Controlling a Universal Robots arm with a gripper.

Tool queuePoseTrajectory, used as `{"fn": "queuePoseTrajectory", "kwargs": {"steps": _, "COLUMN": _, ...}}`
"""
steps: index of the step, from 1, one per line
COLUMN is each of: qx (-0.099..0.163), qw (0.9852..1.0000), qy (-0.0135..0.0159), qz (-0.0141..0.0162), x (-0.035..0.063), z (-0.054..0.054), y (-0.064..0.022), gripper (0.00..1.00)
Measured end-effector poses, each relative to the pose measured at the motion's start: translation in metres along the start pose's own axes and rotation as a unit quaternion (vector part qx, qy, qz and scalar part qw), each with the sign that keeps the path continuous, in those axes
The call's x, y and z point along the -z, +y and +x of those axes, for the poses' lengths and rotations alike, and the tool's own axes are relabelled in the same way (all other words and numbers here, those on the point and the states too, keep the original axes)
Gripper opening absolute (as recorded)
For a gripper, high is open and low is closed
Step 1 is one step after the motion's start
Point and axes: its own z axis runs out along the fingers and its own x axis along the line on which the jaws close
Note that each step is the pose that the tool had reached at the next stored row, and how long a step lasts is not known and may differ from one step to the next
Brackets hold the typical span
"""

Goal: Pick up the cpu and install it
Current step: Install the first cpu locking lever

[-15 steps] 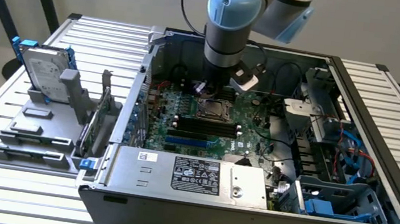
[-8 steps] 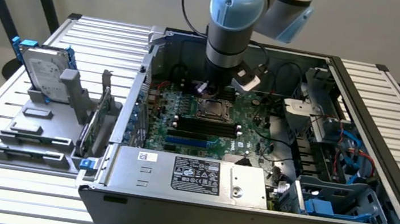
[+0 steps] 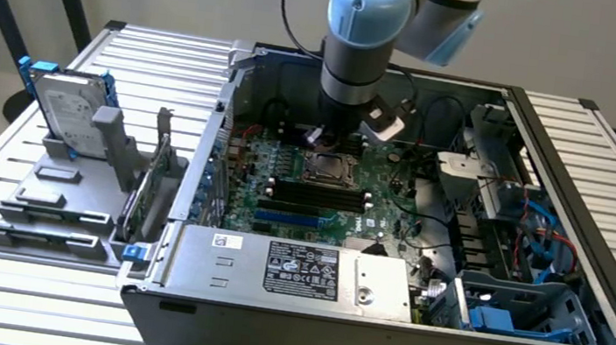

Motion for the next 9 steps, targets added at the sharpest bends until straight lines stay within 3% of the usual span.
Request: {"fn": "queuePoseTrajectory", "kwargs": {"steps": 9, "qx": 0.000, "qw": 1.0000, "qy": 0.0000, "qz": -0.0001, "x": -0.0003, "z": 0.0034, "y": 0.0034, "gripper": 0.11}}
